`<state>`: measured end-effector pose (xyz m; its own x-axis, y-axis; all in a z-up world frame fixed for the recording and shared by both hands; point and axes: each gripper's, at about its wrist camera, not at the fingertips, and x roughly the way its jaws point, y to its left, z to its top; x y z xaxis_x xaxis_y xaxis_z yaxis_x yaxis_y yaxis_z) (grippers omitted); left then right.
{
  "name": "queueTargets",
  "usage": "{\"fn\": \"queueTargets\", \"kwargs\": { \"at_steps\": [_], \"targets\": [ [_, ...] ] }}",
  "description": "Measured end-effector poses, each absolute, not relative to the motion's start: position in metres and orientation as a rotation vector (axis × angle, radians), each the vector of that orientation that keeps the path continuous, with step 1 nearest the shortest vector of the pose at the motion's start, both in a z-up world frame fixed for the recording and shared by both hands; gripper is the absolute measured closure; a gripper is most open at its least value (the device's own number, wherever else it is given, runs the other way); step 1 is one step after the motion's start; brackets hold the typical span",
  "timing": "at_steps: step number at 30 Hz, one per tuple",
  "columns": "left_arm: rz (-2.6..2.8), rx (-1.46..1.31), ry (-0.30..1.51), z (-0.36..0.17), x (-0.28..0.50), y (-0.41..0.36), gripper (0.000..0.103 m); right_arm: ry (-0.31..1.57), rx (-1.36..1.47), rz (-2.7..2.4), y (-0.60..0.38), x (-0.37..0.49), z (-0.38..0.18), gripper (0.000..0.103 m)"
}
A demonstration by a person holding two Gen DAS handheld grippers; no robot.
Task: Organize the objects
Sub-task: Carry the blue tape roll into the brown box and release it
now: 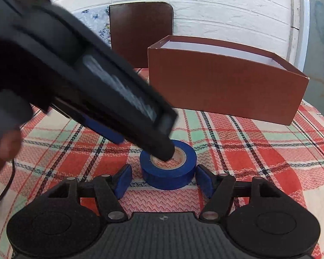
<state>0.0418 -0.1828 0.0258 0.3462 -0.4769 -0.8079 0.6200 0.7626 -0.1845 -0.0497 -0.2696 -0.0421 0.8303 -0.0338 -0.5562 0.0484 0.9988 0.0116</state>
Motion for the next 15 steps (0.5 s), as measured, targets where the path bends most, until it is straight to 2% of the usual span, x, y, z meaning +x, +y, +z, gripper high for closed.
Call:
{"fn": "queueTargets", "kwargs": {
  "at_steps": [2,3,4,8,15],
  "targets": [
    [-0.708,0.154,1.014,0.016,0.043,-0.185,0.06,0.588,0.04,-0.032,-0.272,-0.048,-0.043,0.035],
    [-0.704,0.16,1.003,0.015,0.04,-0.186,0.068,0.583,0.044,-0.03,-0.273,-0.048,-0.043,0.038],
    [-0.709,0.176,0.989,0.015,0.037,-0.187,0.08,0.578,0.047,-0.025,-0.274,-0.048,-0.043,0.045],
    [-0.694,0.175,0.952,0.034,0.034,-0.19,0.083,0.514,0.048,-0.036,-0.275,-0.052,-0.036,0.045],
    [-0.699,0.176,0.731,0.1,0.057,-0.206,0.083,0.272,-0.033,-0.09,-0.29,-0.023,0.009,0.045]
  ]
}}
